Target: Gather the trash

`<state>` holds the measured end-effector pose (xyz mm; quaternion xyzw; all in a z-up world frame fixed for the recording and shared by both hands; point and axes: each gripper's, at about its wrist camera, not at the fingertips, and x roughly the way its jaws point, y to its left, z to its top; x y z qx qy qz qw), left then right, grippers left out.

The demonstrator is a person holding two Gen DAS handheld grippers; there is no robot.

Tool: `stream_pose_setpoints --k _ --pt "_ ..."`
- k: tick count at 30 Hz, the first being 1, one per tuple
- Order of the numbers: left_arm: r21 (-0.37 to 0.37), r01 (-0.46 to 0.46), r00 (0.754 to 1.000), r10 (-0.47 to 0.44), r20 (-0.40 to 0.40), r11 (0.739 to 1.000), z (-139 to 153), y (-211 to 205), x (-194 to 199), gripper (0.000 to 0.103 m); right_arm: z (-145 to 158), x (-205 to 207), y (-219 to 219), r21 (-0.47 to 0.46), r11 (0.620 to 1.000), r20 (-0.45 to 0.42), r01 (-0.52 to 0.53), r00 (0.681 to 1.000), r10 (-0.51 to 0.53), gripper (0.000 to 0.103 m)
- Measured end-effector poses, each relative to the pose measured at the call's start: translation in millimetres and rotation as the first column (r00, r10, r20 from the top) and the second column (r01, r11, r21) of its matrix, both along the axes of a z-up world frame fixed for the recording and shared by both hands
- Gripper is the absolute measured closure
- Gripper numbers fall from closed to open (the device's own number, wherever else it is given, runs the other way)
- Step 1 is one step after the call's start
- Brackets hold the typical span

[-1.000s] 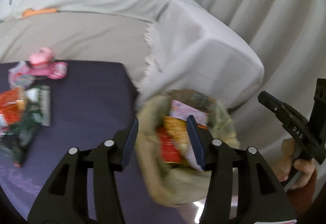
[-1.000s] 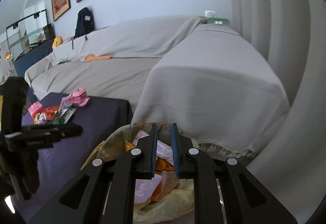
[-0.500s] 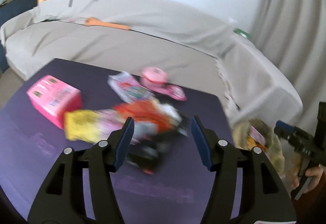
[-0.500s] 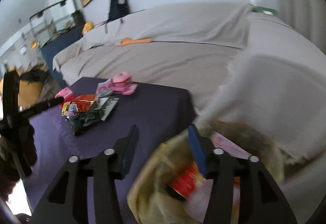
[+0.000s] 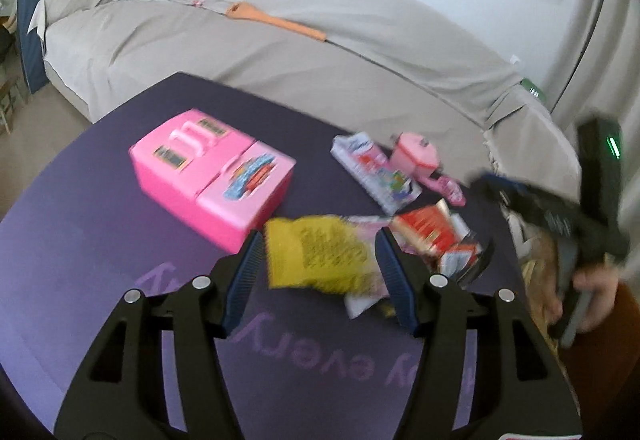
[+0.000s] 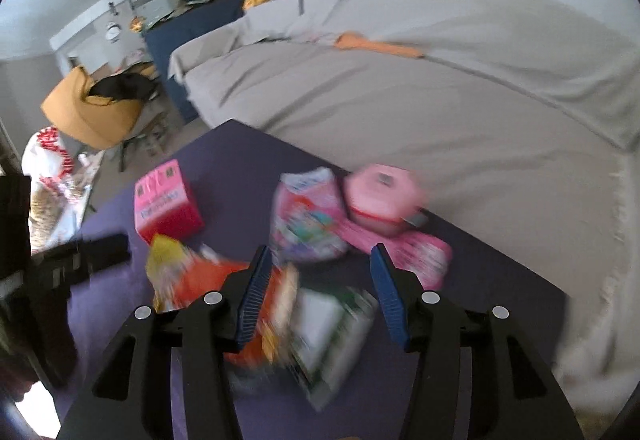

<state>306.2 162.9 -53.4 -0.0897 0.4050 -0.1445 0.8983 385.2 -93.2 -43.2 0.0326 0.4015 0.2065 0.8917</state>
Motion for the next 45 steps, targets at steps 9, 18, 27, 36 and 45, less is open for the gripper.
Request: stream_pose_setpoints --k 9,18,27,36,45 --pt "-0.004 0.029 0.999 -0.029 0.03 1.0 8.7 22.3 -14.9 0.047 -47.2 65.4 53.3 -0.134 0.99 -0.159 -0.039 0.987 0.018 0.054" --pt "-0.019 0.02 1.0 -0.02 0.006 1.0 3.2 31.6 -13.1 0.047 -53.0 71.8 44.6 -0.111 0.994 -0.217 -0.015 0.976 -0.009 0.053" --pt "-0.024 0.005 1.0 -0.006 -0.017 1.0 -3.7 34.0 -16.3 0.047 -53.9 42.0 63.7 -0.187 0.978 -0.192 -0.09 0.98 0.054 0.08" --pt "-0.021 0.042 0.999 -0.042 0.001 0.999 2.1 21.7 -21.8 0.047 -9.6 4.0 48.0 -0.15 0.986 -0.101 -0.077 0.993 0.062 0.098" --pt "-0.05 0.126 0.991 -0.128 -0.03 0.991 16.6 -25.3 16.7 0.046 2.8 11.4 -33.2 -0.07 0.994 0.001 0.087 0.996 -0.087 0.054"
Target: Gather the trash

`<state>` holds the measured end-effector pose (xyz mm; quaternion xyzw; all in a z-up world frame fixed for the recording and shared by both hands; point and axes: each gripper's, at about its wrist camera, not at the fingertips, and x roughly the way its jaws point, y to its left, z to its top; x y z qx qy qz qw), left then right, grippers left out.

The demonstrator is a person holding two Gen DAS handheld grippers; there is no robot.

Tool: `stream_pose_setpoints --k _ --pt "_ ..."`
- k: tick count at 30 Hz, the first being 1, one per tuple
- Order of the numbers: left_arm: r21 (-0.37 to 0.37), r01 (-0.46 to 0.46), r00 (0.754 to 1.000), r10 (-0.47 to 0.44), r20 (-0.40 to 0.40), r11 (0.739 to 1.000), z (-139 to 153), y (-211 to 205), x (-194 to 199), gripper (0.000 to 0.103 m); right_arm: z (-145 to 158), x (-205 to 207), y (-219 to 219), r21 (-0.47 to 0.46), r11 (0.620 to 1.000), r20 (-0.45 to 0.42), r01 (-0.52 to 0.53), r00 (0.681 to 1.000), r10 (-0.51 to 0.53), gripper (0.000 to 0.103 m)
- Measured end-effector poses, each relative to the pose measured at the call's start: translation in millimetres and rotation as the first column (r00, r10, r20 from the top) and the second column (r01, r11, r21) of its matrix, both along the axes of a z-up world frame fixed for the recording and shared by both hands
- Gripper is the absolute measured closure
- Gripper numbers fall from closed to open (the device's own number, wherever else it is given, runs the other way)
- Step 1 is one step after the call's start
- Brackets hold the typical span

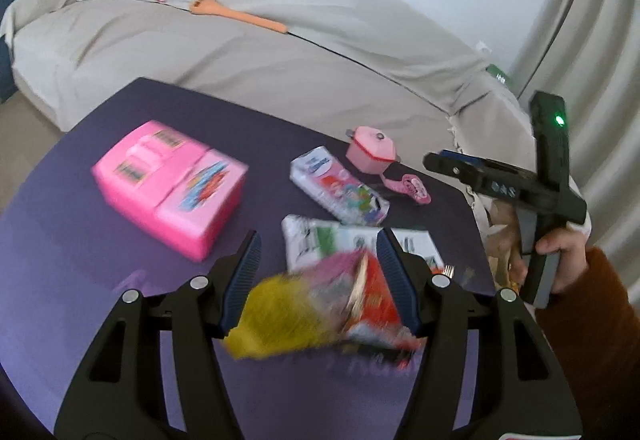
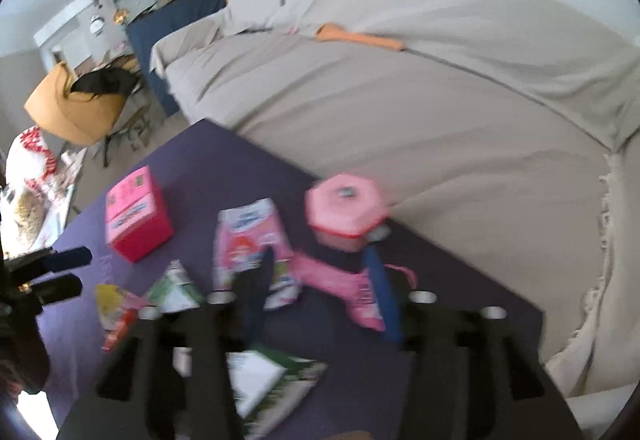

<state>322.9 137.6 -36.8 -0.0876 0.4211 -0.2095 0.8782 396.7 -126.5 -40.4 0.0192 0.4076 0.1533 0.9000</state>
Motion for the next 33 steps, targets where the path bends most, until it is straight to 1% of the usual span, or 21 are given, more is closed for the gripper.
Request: stream_pose_setpoints --k 2,5,6,7,8,10,13,15,17,19,20,21,22,24,26,29,31,33 --pt "0.011 0.004 0.999 -0.003 -0.036 1.0 -3.9 -15.0 19.4 0.046 -1.8 0.3 -16.5 -0.004 0.999 0.008 0.055 0.998 -0.054 0.054" --pt "0.02 -0.012 0.987 0.015 -0.16 1.0 -19.8 -38.0 56.2 0.046 0.1 -4.7 -44.4 0.011 0.988 0.038 0.153 0.988 -0.153 0.054" --pt "0.032 -0.035 0.975 0.041 -0.217 0.999 -27.5 -46.9 71.1 0.046 2.0 -9.3 -55.3 0.012 0.981 0.063 0.191 0.979 -0.192 0.054" --pt "0.041 -0.049 0.968 0.057 -0.243 0.998 -32.1 -50.5 78.3 0.046 4.0 -13.2 -64.0 0.01 0.978 0.08 0.21 0.974 -0.21 0.054" --pt "0.061 -0.075 0.955 0.09 -0.281 0.995 -39.4 -57.3 89.2 0.046 3.9 -15.1 -68.3 0.004 0.975 0.099 0.223 0.97 -0.222 0.054" --pt "0.08 -0.112 0.938 0.132 -0.32 0.99 -48.6 -65.3 100.5 0.046 3.1 -21.3 -79.4 -0.012 0.968 0.13 0.25 0.96 -0.247 0.054" --pt "0.104 -0.155 0.914 0.182 -0.362 0.982 -60.2 -79.8 114.3 0.046 0.2 -31.4 -97.0 0.013 0.962 0.134 0.274 0.952 -0.274 0.054" --pt "0.108 -0.182 0.91 0.209 -0.357 0.977 -61.9 -87.4 119.1 0.045 -5.1 -35.9 -108.0 0.041 0.958 0.122 0.285 0.95 -0.288 0.054" --pt "0.11 -0.189 0.916 0.216 -0.337 0.976 -61.5 -99.1 124.9 0.045 -12.7 -39.1 -116.6 0.063 0.955 0.101 0.29 0.95 -0.295 0.054" --pt "0.132 -0.201 0.918 0.234 -0.321 0.971 -63.8 -105.0 126.5 0.046 -18.6 -42.5 -119.4 0.069 0.955 0.085 0.287 0.952 -0.293 0.054" --pt "0.148 -0.211 0.92 0.247 -0.304 0.966 -63.1 -107.2 127.0 0.059 -22.4 -44.5 -119.8 0.069 0.957 0.076 0.28 0.955 -0.285 0.054" --pt "0.156 -0.2 0.923 0.239 -0.301 0.967 -64.1 -110.0 126.8 0.083 -24.0 -45.9 -119.3 0.068 0.959 0.073 0.274 0.958 -0.279 0.054" --pt "0.146 -0.179 0.925 0.217 -0.313 0.973 -66.1 -111.5 126.9 0.089 -25.8 -47.7 -117.4 0.064 0.962 0.072 0.265 0.961 -0.269 0.054" --pt "0.121 -0.168 0.93 0.198 -0.31 0.978 -65.9 -108.8 124.4 0.097 -28.0 -49.1 -111.3 0.051 0.971 0.068 0.234 0.969 -0.237 0.054" --pt "0.091 -0.141 0.943 0.162 -0.291 0.986 -59.7 -103.6 118.8 0.099 -28.6 -48.5 -104.2 0.045 0.98 0.068 0.195 0.978 -0.197 0.054" --pt "0.071 -0.103 0.964 0.117 -0.238 0.992 -45.1 -91.4 105.1 0.1 -31.1 -40.1 -86.3 0.077 0.991 0.039 0.105 0.993 -0.109 0.054" --pt "0.068 -0.054 0.978 0.066 -0.196 0.996 -32.9 -82.0 90.1 0.1 -32.2 -34.1 -75.8 0.079 0.995 0.029 0.066 0.997 -0.068 0.054" --pt "0.084 -0.012 0.988 0.024 -0.15 0.996 -21.6 -73.3 74.3 0.1 -36.6 -22.7 -61.7 0.057 0.998 0.003 0.03 1.0 -0.03 0.054"
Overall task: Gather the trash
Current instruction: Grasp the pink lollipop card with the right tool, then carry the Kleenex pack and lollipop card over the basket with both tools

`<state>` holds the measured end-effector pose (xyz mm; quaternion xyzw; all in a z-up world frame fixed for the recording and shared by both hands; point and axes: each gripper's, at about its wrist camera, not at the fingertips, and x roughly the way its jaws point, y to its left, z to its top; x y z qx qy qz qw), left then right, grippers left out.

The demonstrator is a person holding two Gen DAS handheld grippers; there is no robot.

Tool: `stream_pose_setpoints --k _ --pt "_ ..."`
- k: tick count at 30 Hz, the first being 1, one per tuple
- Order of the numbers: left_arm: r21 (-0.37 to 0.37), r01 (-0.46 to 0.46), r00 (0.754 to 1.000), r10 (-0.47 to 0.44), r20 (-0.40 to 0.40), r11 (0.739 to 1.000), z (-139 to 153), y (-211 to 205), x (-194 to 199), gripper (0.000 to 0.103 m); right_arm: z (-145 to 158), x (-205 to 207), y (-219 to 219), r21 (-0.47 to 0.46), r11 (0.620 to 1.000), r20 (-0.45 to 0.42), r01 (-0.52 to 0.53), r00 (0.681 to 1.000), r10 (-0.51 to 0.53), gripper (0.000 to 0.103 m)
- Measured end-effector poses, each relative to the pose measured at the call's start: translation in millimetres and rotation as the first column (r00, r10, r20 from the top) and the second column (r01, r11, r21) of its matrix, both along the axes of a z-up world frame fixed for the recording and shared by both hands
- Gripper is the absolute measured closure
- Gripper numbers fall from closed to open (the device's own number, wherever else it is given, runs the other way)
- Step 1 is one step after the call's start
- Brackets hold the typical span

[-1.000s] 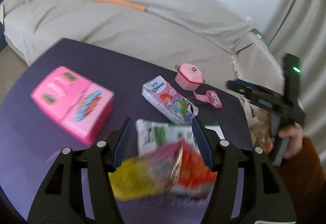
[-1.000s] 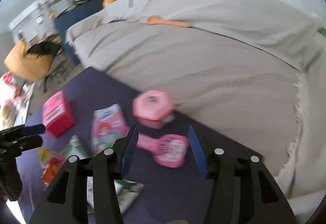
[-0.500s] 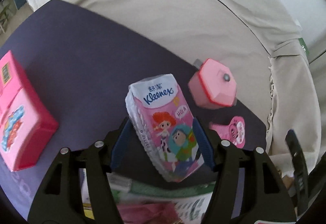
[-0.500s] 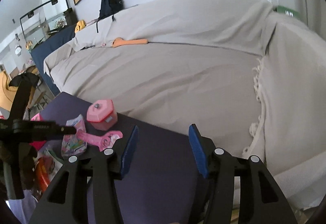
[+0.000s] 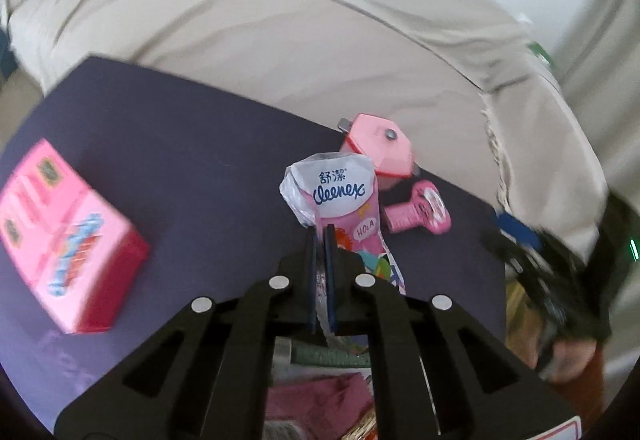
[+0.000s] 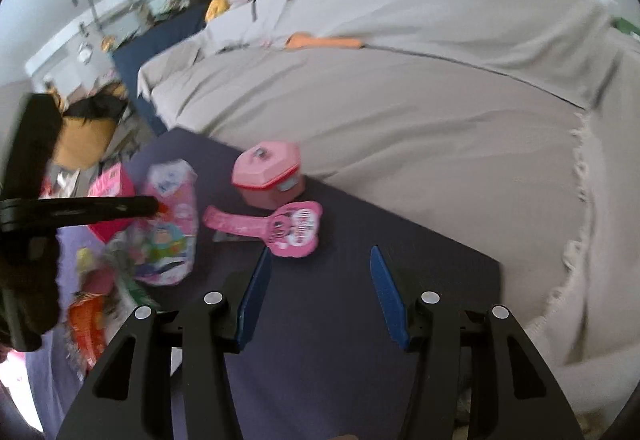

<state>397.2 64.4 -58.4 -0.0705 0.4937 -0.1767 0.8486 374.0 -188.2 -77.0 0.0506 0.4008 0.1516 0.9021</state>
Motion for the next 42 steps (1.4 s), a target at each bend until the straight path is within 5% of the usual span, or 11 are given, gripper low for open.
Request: stream_pose_setpoints --k 9,13,20,21,28,42 --pt "0.059 0.041 0.991 -0.048 0.128 0.997 29.8 36.7 -44.7 0.1 -30.5 41.6 50.4 -0.117 0.99 -0.114 -0.079 0.991 0.065 0.053" --pt "0.072 0.039 0.986 -0.05 0.16 0.997 33.2 43.4 -52.0 0.1 -31.6 51.0 65.4 -0.187 0.979 -0.09 -0.075 0.994 0.059 0.052" --pt "0.059 0.032 0.983 -0.042 0.179 0.998 32.9 47.7 -54.4 0.1 -30.2 66.0 75.7 -0.172 0.983 -0.089 -0.064 0.995 0.049 0.054" --pt "0.055 0.029 0.983 -0.039 0.18 0.998 33.1 49.0 -55.5 0.1 -28.5 62.9 76.0 -0.16 0.985 -0.077 -0.069 0.995 0.057 0.06" --pt "0.027 0.006 0.982 -0.011 0.186 1.0 33.7 53.0 -58.9 0.1 2.9 26.7 72.5 -0.158 0.986 0.022 -0.055 0.998 0.059 0.061" --pt "-0.024 -0.034 0.968 0.039 0.249 0.999 61.6 42.8 -98.4 0.1 60.0 -51.7 49.5 -0.207 0.978 0.072 0.005 0.997 0.01 0.061"
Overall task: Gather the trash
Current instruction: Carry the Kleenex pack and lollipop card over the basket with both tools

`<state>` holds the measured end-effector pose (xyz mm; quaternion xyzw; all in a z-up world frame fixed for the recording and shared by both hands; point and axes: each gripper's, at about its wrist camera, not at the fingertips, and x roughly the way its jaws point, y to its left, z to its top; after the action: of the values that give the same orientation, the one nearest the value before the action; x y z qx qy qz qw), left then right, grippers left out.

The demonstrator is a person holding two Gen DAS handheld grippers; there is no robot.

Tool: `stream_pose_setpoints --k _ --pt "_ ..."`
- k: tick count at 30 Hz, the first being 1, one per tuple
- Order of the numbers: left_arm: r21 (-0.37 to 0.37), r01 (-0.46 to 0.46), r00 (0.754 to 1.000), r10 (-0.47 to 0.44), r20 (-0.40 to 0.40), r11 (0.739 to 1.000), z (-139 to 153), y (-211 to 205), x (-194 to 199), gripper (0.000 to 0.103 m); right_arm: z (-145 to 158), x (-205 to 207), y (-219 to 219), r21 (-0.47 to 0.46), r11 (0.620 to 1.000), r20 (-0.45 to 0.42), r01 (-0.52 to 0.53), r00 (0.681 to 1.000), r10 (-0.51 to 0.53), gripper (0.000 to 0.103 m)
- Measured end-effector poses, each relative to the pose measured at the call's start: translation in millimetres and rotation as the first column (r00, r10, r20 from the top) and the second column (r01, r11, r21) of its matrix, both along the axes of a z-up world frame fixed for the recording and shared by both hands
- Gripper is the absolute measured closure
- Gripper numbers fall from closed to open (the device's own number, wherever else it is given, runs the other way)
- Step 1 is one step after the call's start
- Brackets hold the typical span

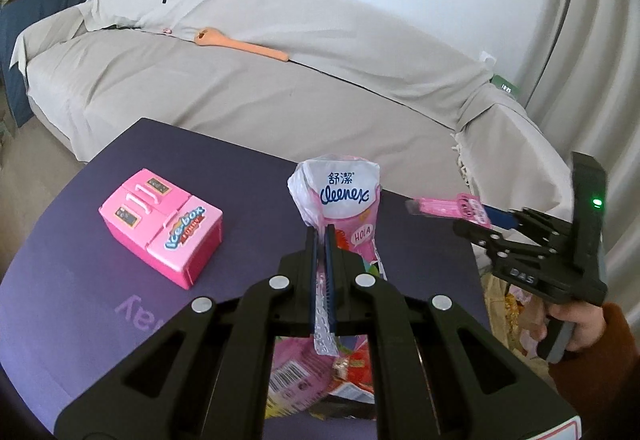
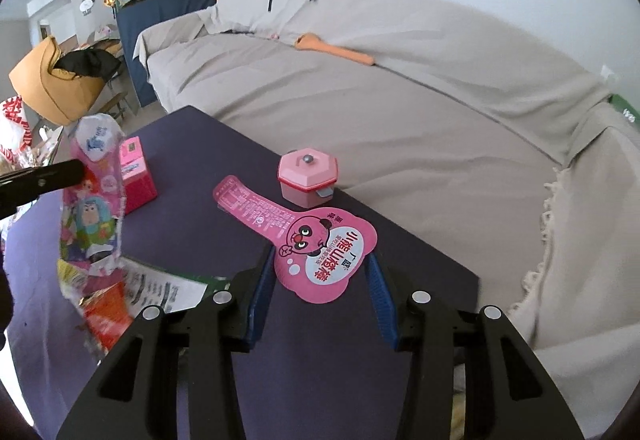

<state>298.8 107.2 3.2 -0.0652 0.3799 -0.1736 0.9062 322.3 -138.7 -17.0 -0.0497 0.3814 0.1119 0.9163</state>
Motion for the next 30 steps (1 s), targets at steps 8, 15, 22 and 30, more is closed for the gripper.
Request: stream_pose_setpoints --k 8,15,22,30 --pt "0.007 0.015 0.999 -0.016 0.036 1.0 29.1 -22.1 -19.2 0.1 28.7 -51.2 -35.2 -0.027 0.998 0.038 0.049 0.998 -0.048 0.061" --pt "-0.02 0.076 0.996 -0.075 0.052 0.997 51.5 -62.8 -36.1 0.1 43.1 -102.2 -88.1 0.005 0.989 0.069 0.148 0.987 -0.148 0.061" --pt "-0.01 0.185 0.981 -0.184 0.057 0.983 61.1 -122.8 -58.1 0.1 45.7 -147.7 -141.0 0.031 0.961 0.102 0.275 0.956 -0.277 0.061" --pt "-0.01 0.309 0.949 -0.308 0.063 0.951 73.6 -188.9 -81.5 0.1 44.6 -194.5 -182.0 0.019 0.933 0.138 0.358 0.924 -0.357 0.061"
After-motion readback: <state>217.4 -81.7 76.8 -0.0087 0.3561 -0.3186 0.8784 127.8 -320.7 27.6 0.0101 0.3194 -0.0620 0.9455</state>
